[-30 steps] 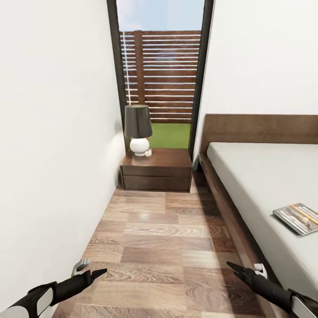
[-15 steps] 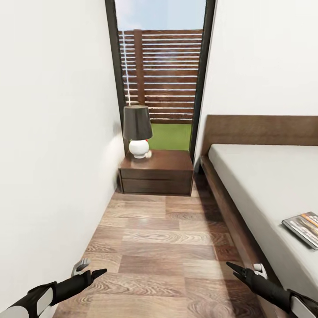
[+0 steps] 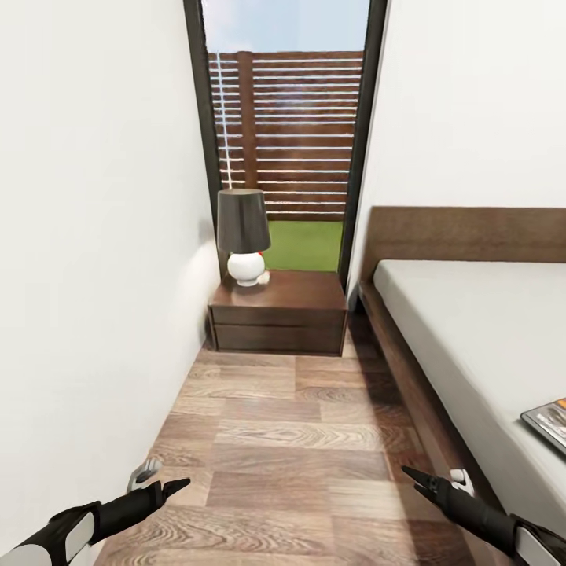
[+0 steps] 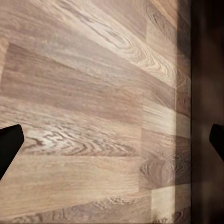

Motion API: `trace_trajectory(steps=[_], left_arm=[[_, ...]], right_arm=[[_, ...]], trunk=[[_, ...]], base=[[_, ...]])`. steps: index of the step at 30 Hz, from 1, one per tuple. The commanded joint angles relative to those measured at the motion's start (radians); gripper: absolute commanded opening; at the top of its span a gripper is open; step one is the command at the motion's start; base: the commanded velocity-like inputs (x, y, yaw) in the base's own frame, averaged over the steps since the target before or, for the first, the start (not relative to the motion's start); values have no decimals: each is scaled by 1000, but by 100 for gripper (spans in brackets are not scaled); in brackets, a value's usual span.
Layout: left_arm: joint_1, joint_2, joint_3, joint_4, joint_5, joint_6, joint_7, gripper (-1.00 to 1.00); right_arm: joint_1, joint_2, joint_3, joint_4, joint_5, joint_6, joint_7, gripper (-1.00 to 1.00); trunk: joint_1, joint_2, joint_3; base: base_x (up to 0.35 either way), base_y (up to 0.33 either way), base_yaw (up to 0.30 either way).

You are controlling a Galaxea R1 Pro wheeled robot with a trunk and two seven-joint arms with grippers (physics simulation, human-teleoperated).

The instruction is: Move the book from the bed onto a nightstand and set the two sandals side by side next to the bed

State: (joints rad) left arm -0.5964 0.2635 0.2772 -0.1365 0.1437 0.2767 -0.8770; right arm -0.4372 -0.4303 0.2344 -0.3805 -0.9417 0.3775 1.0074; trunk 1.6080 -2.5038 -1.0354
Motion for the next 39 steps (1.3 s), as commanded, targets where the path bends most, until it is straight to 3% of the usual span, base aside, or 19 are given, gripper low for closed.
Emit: trace_trajectory(steps=[1, 39], left_arm=[[0, 0, -3, 0, 10, 10, -2, 100], [0, 0, -3, 0, 10, 10, -2, 100]], right_arm=[[-1, -1, 5, 0, -11, 8, 1, 100], [-1, 9, 3, 15, -10, 8, 7, 100]], trunk=[[0, 0, -1], [0, 0, -1]], base=[[167, 0, 0], [166, 13, 0]])
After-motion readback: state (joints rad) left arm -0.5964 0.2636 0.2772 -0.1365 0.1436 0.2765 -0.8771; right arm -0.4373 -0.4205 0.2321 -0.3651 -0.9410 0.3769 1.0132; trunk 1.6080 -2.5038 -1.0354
